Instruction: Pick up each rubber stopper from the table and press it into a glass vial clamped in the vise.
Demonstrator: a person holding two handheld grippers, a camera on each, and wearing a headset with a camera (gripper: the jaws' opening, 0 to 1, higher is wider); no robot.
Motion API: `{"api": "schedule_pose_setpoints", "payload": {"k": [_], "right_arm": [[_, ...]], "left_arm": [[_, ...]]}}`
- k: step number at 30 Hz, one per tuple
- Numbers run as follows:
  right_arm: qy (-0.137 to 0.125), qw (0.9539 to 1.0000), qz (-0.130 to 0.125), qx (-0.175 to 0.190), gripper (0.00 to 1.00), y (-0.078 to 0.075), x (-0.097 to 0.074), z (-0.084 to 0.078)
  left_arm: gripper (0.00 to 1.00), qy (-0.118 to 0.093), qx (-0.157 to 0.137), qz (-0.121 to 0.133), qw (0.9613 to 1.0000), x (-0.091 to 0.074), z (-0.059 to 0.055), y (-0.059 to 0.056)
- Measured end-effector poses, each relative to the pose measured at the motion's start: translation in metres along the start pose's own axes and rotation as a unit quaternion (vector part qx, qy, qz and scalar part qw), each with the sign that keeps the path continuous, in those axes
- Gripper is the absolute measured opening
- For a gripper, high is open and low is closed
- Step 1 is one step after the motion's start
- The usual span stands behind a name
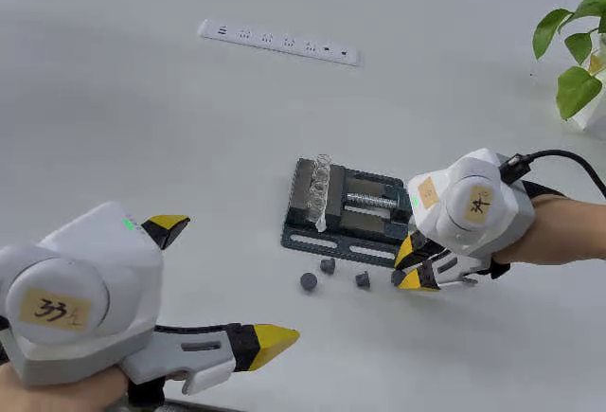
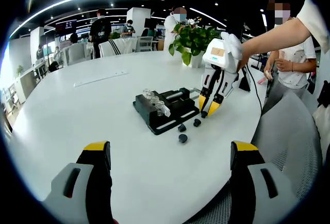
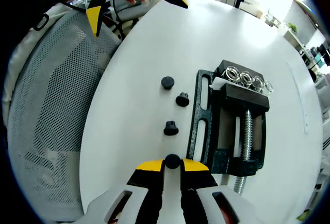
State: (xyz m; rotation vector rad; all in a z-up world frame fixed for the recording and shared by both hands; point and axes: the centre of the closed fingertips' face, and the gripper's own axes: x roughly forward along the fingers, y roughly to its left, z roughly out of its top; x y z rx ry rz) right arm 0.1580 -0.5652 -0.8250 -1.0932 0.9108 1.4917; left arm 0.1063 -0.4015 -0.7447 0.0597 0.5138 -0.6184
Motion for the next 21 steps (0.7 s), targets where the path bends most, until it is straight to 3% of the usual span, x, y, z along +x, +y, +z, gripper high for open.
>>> {"api": "schedule_pose_setpoints", "payload": {"k": [13,21], "right_arm": [[-0.019,0.9996,0.009,0.021,0.07,-0.006,-0.019,0.016],[-0.029,0.9993,0.009,0.02,0.07,-0.022,-0.029,0.027]], "left_arm": [[0.96,-0.001,0.005,-0.002,1.0,0.001,0.003,0.002],[0.96,0.004,0.013,-0.006,0.9999,0.003,0.003,0.003]]}}
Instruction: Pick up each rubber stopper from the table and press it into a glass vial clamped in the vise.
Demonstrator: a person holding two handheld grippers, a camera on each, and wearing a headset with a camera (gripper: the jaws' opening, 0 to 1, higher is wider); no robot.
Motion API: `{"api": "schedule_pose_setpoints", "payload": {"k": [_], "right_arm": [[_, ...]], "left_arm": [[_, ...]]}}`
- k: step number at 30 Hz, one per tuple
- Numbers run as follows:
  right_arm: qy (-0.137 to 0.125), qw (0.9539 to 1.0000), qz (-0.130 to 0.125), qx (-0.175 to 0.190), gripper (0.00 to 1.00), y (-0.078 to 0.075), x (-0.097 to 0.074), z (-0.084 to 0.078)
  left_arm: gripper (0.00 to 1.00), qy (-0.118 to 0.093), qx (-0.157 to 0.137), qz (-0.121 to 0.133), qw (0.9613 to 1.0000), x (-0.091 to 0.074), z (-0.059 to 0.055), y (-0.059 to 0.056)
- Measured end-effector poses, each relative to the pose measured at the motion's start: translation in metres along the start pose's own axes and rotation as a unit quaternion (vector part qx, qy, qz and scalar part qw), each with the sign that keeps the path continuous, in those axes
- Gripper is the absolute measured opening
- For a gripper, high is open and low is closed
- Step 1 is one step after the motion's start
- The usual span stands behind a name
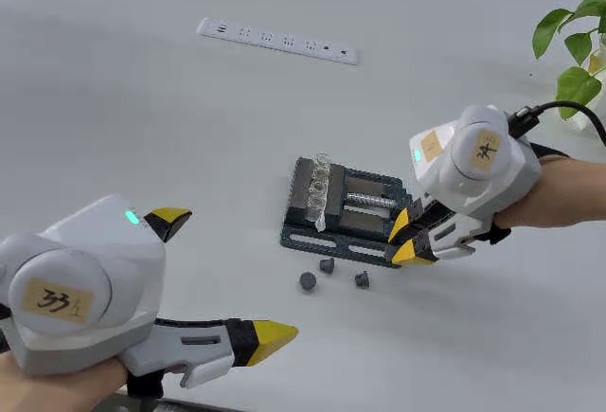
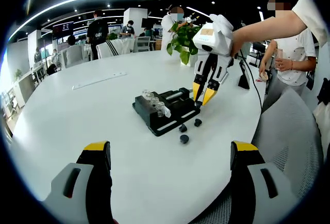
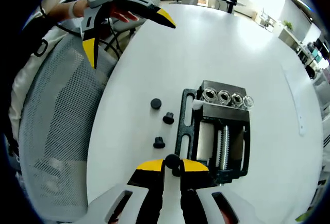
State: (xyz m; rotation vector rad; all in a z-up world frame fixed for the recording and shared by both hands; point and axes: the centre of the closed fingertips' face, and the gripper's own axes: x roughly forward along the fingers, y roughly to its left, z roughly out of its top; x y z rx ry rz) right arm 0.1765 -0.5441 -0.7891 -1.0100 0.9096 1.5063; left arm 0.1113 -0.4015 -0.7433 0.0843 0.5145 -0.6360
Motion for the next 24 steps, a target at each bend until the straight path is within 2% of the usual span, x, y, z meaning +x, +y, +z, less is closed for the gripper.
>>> {"api": "schedule_pose_setpoints", "payload": {"k": [11,17,24], "right_arm": [[0.001,0.9998,0.004,-0.019,0.06,-0.027,-0.016,0.024],[0.009,0.999,0.003,-0.044,0.06,-0.039,-0.025,0.038],[0.012,0.9981,0.002,-0.06,0.06,-0.062,-0.024,0.051]], "left_arm": [[0.96,0.004,0.007,-0.008,0.9999,0.004,-0.001,-0.002],[0.96,0.006,0.007,-0.011,0.9999,0.008,-0.001,-0.002],[0.97,0.009,0.006,-0.017,0.9998,0.013,-0.001,-0.005]]}}
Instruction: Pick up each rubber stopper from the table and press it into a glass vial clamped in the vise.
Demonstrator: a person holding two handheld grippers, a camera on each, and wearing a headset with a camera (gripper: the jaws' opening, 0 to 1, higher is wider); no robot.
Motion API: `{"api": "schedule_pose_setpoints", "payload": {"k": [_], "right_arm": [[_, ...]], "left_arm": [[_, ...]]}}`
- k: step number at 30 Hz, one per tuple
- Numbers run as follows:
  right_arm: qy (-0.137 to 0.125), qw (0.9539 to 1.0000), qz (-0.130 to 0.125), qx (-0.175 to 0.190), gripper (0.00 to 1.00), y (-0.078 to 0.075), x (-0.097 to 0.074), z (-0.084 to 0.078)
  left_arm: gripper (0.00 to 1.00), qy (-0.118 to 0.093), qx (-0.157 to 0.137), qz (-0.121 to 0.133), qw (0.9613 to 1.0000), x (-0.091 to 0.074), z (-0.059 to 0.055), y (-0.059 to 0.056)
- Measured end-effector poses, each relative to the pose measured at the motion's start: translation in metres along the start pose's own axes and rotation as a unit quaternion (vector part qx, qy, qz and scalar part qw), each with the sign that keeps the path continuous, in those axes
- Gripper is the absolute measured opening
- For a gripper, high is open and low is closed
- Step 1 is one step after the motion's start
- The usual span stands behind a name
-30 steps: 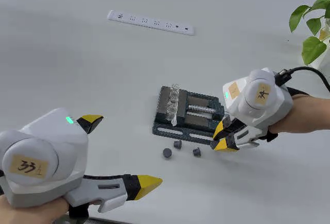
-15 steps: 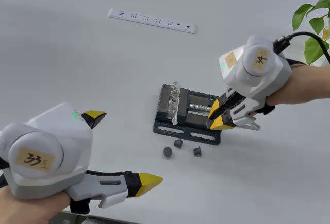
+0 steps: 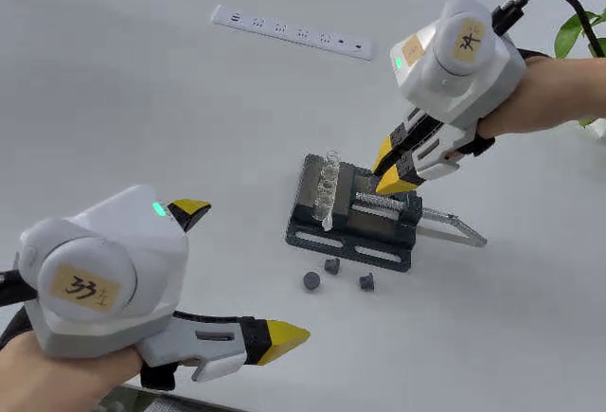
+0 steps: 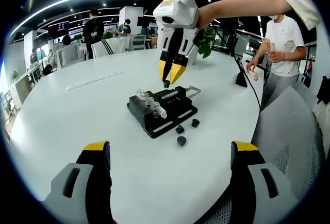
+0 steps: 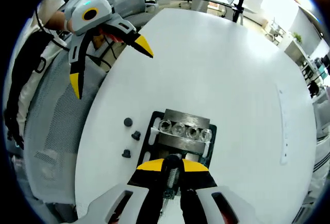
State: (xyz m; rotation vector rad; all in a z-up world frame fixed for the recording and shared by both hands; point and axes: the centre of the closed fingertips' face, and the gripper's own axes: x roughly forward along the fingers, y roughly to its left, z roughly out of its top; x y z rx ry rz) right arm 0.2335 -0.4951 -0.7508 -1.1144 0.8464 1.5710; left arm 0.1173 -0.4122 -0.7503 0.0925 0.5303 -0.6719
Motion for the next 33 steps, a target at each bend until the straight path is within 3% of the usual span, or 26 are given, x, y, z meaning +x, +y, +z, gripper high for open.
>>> {"api": "schedule_pose_setpoints", "payload": {"k": [7,14,33], "right_arm": [[-0.009,0.9999,-0.007,-0.011,0.06,-0.025,0.001,0.017],[-0.004,0.9996,-0.011,-0.026,0.06,-0.039,0.009,0.021],[0.006,0.9994,0.004,-0.032,0.06,-0.042,0.018,0.022]], "left_arm": [[0.98,0.004,-0.002,-0.001,1.0,0.005,-0.002,0.002],[0.99,0.009,-0.008,0.001,0.9999,0.007,-0.005,0.006],[0.99,0.008,-0.021,0.002,0.9997,0.01,-0.008,0.006]]}}
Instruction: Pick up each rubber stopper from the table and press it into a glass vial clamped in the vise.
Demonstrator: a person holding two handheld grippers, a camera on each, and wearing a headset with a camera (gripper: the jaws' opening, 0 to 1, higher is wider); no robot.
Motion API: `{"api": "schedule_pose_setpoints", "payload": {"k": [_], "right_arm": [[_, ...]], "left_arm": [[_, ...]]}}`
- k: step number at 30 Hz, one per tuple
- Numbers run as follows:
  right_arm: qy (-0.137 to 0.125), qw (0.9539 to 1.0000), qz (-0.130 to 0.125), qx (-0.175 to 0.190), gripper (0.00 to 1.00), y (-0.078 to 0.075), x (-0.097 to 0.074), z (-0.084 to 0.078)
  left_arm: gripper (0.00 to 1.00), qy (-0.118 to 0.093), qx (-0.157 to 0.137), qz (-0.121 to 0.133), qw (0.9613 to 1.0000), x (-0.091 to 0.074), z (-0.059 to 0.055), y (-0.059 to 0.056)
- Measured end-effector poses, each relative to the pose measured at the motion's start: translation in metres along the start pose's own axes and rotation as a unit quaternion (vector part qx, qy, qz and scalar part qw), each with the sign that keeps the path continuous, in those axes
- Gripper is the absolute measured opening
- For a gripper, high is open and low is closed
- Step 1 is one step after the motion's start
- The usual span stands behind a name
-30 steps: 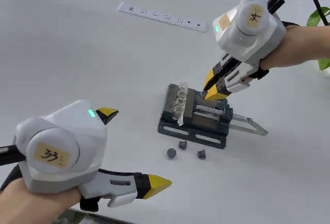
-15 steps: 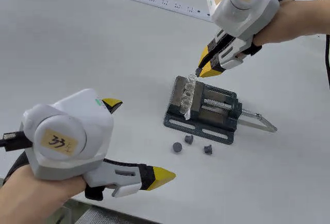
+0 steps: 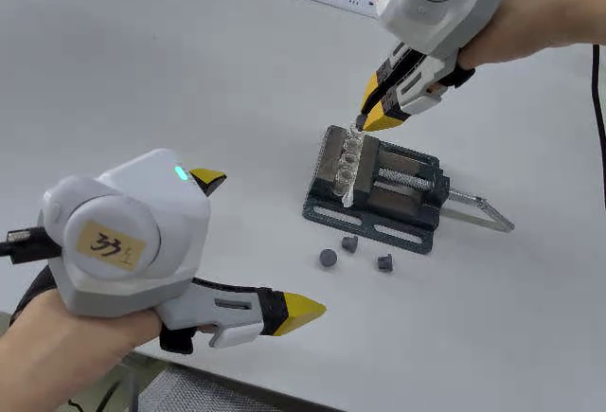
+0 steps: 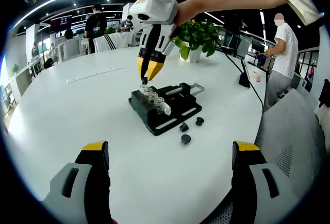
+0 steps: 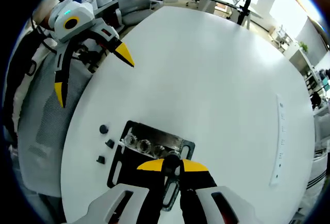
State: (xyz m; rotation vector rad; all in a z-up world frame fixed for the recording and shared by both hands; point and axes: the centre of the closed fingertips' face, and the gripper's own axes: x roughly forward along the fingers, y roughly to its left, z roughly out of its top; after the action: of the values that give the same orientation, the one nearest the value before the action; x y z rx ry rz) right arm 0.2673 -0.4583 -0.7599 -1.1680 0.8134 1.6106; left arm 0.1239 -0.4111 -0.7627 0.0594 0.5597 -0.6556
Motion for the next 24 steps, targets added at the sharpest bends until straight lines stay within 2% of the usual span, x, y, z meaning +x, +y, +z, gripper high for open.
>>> {"api": "schedule_pose_setpoints", "payload": {"k": [24], "right_arm": [[0.011,0.9999,0.007,-0.005,0.06,0.0,0.0067,0.0033]], "left_arm": [[0.99,-0.003,-0.006,0.003,1.0,-0.0003,-0.0015,0.0032]]}}
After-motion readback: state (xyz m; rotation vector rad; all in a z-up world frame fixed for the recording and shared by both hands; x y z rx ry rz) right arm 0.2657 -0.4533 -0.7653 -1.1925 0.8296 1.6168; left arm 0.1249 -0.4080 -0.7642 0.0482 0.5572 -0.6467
